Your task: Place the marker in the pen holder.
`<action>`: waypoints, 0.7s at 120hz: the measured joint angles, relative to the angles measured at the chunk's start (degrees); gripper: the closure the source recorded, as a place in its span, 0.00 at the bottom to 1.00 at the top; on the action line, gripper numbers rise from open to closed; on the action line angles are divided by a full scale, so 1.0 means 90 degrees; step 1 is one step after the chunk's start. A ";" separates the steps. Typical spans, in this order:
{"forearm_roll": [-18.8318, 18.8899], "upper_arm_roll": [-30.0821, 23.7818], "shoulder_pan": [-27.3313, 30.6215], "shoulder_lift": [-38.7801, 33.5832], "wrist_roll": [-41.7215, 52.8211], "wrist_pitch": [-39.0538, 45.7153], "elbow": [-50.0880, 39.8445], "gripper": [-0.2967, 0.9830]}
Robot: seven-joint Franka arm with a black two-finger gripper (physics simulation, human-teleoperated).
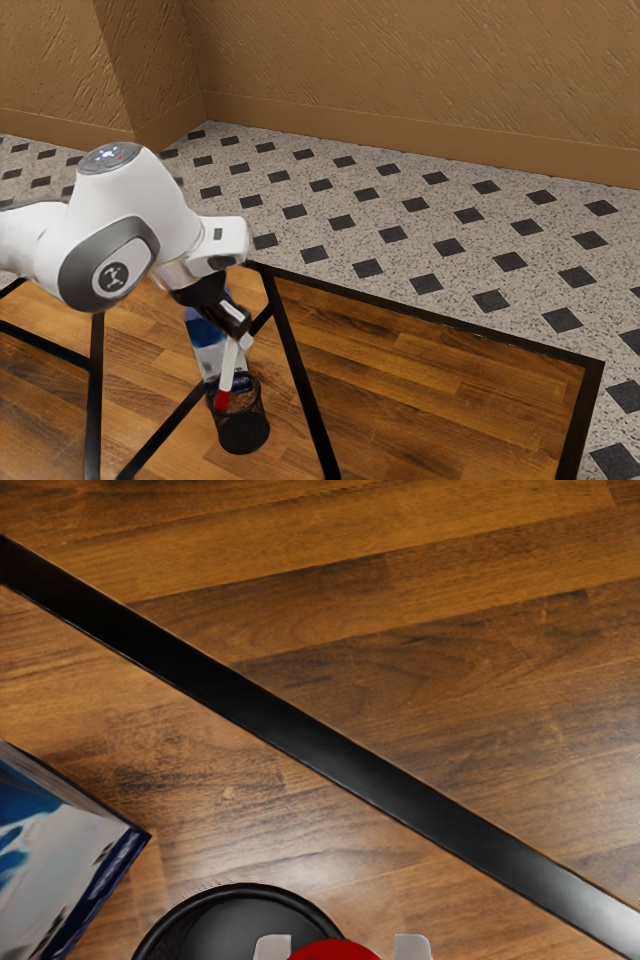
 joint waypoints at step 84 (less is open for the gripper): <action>-0.0265 0.0503 0.0002 0.0883 0.0920 0.1036 0.0161 0.46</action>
